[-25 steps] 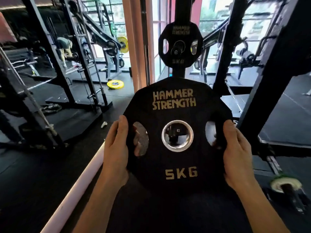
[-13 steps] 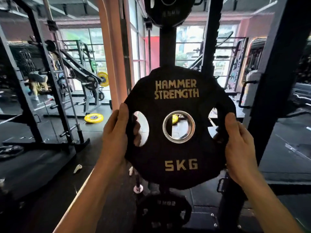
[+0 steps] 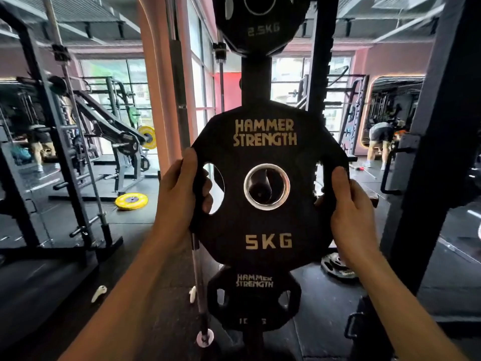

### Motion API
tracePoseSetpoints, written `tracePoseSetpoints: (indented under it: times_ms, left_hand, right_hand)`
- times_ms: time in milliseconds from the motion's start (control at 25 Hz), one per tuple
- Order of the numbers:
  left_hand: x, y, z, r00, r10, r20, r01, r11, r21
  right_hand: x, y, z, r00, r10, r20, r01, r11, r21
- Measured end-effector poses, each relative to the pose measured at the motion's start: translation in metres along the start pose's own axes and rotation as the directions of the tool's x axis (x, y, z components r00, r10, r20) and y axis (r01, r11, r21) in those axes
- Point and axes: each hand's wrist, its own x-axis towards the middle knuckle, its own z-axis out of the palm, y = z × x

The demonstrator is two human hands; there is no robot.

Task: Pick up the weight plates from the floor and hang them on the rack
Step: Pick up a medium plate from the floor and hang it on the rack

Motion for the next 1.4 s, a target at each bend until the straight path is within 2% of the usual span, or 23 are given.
tracePoseSetpoints:
  times_ms: [240,360,560,720,840,1000,1240,1400]
  left_hand:
    - [0.025,-0.045,0.005,0.995,-0.056,-0.086,0.062,0.996,0.066]
    - [0.038,-0.057,0.002,0.997,-0.023,-0.074,0.031,0.994,0.108]
    - [0.066,-0.08,-0.002,0.998,-0.004,-0.058,0.016,0.981,0.195]
    - [0.088,-0.096,-0.003,0.997,-0.006,-0.083,0.025,0.972,0.232]
    - [0.105,-0.108,-0.007,0.999,-0.029,-0.035,0.036,0.971,0.236]
    - [0.12,-0.119,-0.005,0.997,-0.06,-0.051,0.069,0.977,0.202]
    - [0.146,-0.131,-0.002,0.997,-0.033,-0.074,0.052,0.961,0.273]
    - [0.154,-0.134,-0.001,0.996,0.032,-0.077,-0.001,0.928,0.372]
  right_hand:
    - [0.037,0.043,0.012,0.999,0.006,0.036,-0.003,0.997,-0.079]
    - [0.05,0.057,0.016,0.995,-0.002,0.104,0.014,0.994,-0.107]
    - [0.074,0.069,0.024,0.992,0.031,0.12,-0.019,0.995,-0.094]
    - [0.097,0.076,0.039,0.99,0.079,0.115,-0.078,0.997,-0.007]
    - [0.116,0.085,0.044,0.986,0.098,0.134,-0.106,0.993,0.049]
    - [0.133,0.096,0.048,0.982,0.097,0.162,-0.097,0.995,-0.007]
    - [0.152,0.106,0.052,0.967,0.15,0.205,-0.143,0.989,-0.048]
    - [0.163,0.112,0.053,0.96,0.166,0.223,-0.157,0.986,-0.057]
